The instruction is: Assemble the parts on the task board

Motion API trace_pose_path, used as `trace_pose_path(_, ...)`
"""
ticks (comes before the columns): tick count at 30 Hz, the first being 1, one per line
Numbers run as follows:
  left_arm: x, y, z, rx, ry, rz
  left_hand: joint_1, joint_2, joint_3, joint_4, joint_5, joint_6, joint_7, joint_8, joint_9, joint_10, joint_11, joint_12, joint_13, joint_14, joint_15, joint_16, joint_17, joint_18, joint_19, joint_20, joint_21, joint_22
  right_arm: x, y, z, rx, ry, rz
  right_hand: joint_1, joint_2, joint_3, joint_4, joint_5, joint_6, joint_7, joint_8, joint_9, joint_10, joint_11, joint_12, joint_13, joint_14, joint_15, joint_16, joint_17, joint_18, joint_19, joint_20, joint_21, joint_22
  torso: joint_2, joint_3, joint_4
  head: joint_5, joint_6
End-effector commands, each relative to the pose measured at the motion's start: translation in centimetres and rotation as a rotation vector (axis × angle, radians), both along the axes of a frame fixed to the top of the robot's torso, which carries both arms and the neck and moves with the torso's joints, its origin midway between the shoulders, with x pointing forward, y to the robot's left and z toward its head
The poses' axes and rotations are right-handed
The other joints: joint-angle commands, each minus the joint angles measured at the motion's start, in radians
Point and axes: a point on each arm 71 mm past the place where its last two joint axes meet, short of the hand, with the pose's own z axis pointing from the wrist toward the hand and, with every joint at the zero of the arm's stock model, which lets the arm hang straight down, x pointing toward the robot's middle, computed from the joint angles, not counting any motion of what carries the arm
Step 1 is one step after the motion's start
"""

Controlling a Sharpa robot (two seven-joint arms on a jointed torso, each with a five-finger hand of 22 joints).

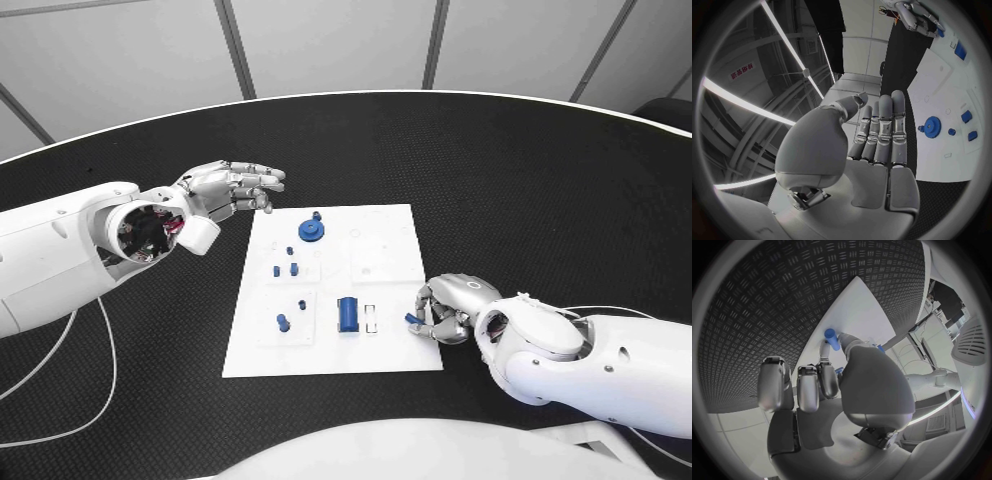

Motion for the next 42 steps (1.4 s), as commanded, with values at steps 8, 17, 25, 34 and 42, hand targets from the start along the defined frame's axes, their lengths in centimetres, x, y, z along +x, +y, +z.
trace_pose_path(8,0.1,-0.2,0.0,-0.001,0.0,-0.005,-0.002,0.006,-0.001,0.004,0.003,-0.011,0.016,0.004,-0.001,-0.011,0.001,0.008,-0.002,-0.007,0.0,0.002,-0.002,0.017,0.002,0.005,-0.007,-0.003,-1.2,1.1,1.5,0.101,-0.022,-0.008,-0.009,0.01,0.195,-0.109,0.14,0.013,-0.003,0.019,-0.256,0.022,-0.009,0.0,0.15,0.1,-0.005,0.003,0.236,-0.005,0.057,-0.004,0.009,0.139,0.0,0.0003,0.0003,-0.004,0.003)
trace_pose_path(17,0.1,-0.2,0.0,-0.001,0.0,-0.004,-0.002,0.006,-0.001,0.004,0.003,-0.011,0.016,0.004,-0.001,-0.011,0.001,0.008,-0.002,-0.007,0.0,0.002,-0.002,0.017,0.002,0.005,-0.007,-0.003,-1.7,2.0,2.1,0.193,-0.017,-0.04,-0.037,0.01,0.224,-0.132,0.164,0.001,-0.001,0.03,-0.238,0.023,-0.007,0.001,0.151,0.1,-0.004,0.003,0.236,-0.005,0.057,-0.004,0.009,0.141,0.001,0.0003,0.0005,0.001,0.005)
trace_pose_path(25,0.1,-0.3,0.0,-0.002,0.0,-0.006,-0.002,0.006,-0.001,0.004,0.003,-0.011,0.016,0.004,-0.001,-0.011,0.001,0.008,-0.002,-0.007,0.0,0.002,-0.002,0.017,0.002,0.005,-0.007,-0.003,-1.3,2.7,2.4,0.255,-0.024,-0.07,-0.061,0.011,0.235,-0.138,0.176,-0.005,-0.002,0.035,-0.23,0.025,-0.007,0.002,0.153,0.101,-0.004,0.005,0.238,-0.005,0.057,-0.003,0.01,0.142,0.001,0.0002,0.0013,0.003,0.004)
trace_pose_path(34,0.1,-0.5,0.0,-0.003,0.0,-0.01,-0.002,0.006,-0.001,0.004,0.003,-0.011,0.016,0.004,-0.001,-0.011,0.001,0.008,-0.002,-0.007,0.0,0.002,-0.002,0.017,0.002,0.005,-0.007,-0.003,-0.3,3.9,1.7,0.296,-0.002,-0.096,-0.095,0.011,0.241,-0.134,0.174,-0.009,-0.004,0.038,-0.224,0.027,-0.008,0.004,0.155,0.101,-0.005,0.006,0.241,-0.005,0.058,-0.004,0.011,0.143,0.002,-0.0023,0.0018,0.002,0.006)
trace_pose_path(42,0.1,-0.6,0.0,-0.002,0.002,-0.014,-0.002,0.006,-0.001,0.004,0.003,-0.011,0.016,0.004,-0.001,-0.011,0.001,0.008,-0.002,-0.007,0.0,0.002,-0.002,0.017,0.002,0.005,-0.007,-0.003,0.8,4.7,1.0,0.297,0.01,-0.105,-0.111,0.01,0.243,-0.13,0.171,-0.011,-0.005,0.038,-0.222,0.027,-0.009,0.003,0.154,0.101,-0.006,0.006,0.24,-0.005,0.058,-0.004,0.01,0.143,0.004,-0.006,0.0059,0.004,0.006)
